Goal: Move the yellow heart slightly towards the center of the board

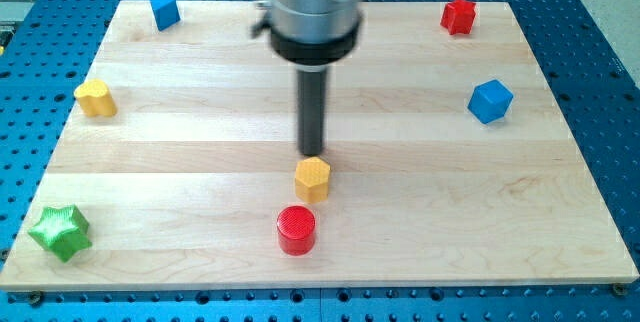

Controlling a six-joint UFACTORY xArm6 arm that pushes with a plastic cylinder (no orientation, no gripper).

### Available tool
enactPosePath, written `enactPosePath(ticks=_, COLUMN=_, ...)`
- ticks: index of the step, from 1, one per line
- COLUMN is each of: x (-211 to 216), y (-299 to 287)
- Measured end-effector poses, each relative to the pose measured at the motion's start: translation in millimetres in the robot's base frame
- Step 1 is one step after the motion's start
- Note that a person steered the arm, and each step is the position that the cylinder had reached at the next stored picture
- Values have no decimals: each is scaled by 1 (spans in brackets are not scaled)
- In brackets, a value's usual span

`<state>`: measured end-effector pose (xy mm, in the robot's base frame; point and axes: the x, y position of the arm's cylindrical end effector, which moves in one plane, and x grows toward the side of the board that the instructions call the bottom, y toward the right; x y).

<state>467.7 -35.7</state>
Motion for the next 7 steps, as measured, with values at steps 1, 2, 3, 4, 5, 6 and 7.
enactPosePath(ticks=1, x=41, y=-126)
enactPosePath(ticks=2, x=34, y=-245)
enactPosePath(ticks=3, x=21, y=-269)
enactPosePath(ticks=4, x=6, y=-269)
enactPosePath(ticks=5, x=-28, y=-268)
enactPosePath(ticks=6, x=-31, y=-265)
enactPosePath(ticks=7, x=-31, y=-265)
